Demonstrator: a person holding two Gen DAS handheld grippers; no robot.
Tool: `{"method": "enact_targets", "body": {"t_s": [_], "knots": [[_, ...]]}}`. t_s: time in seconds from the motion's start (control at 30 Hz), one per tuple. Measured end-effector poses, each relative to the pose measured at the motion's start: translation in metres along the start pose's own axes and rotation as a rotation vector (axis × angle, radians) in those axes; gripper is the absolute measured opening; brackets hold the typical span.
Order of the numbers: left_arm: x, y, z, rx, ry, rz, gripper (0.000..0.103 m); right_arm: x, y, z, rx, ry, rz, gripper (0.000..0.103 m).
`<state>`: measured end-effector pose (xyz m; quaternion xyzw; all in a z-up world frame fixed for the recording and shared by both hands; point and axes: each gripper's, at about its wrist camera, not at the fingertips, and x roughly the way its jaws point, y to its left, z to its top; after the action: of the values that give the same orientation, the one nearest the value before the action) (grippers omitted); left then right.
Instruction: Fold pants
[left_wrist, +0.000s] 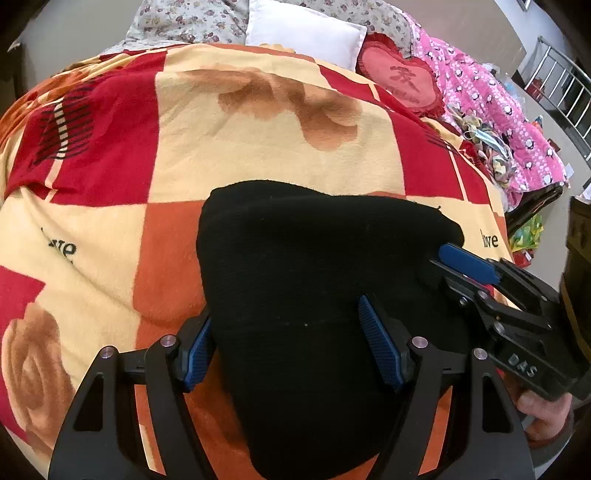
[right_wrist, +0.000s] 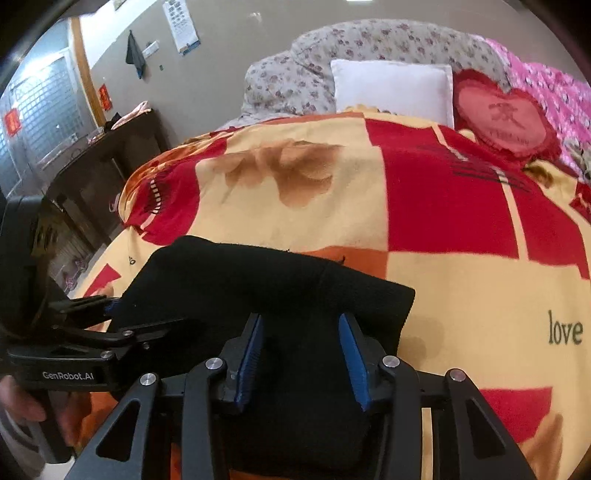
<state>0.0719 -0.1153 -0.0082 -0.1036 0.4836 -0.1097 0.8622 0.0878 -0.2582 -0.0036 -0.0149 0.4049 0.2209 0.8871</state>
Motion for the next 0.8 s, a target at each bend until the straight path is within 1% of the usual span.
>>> {"method": "enact_targets", "body": {"t_s": [0.13,0.23,0.3,0.33,0.37,0.43,0.5,0.57,0.6,0.67,0.8], "knots": [[-0.004,-0.001,0.0,-0.005,-0.002,0.016,0.073,-0.02,0.005,-0.002,-0.008,0.007,0.006,0.041],[-0.012,-0.006,-0.003,0.023,-0.035,0.07,0.073,-0.038,0.012,-0.015,-0.008,-0.013,-0.012,0.041],[-0.015,-0.009,-0.005,0.041,-0.056,0.101,0.073,-0.031,0.016,-0.024,-0.011,0.018,-0.038,0.041],[-0.017,-0.011,-0.007,0.05,-0.066,0.12,0.073,-0.028,0.017,-0.029,-0.018,0.02,-0.048,0.041],[-0.017,-0.011,-0.007,0.051,-0.07,0.128,0.073,-0.027,0.02,-0.033,-0.032,-0.002,-0.069,0.041],[-0.021,-0.012,-0.012,0.05,-0.086,0.152,0.073,-0.029,0.022,-0.032,-0.039,-0.004,-0.082,0.041],[-0.026,-0.012,-0.015,0.054,-0.1,0.175,0.073,-0.037,0.022,-0.029,-0.019,-0.014,-0.066,0.041],[-0.032,-0.013,-0.019,0.067,-0.116,0.206,0.073,-0.047,0.021,-0.029,0.009,-0.048,-0.051,0.041],[-0.035,-0.015,-0.021,0.074,-0.126,0.23,0.073,-0.053,0.02,-0.029,0.026,-0.067,-0.056,0.041],[-0.039,-0.016,-0.026,0.081,-0.134,0.254,0.073,-0.06,0.019,-0.029,0.059,-0.09,-0.065,0.041],[-0.048,-0.02,-0.036,0.081,-0.15,0.283,0.073,-0.068,0.021,-0.031,0.103,-0.112,-0.061,0.041]]}}
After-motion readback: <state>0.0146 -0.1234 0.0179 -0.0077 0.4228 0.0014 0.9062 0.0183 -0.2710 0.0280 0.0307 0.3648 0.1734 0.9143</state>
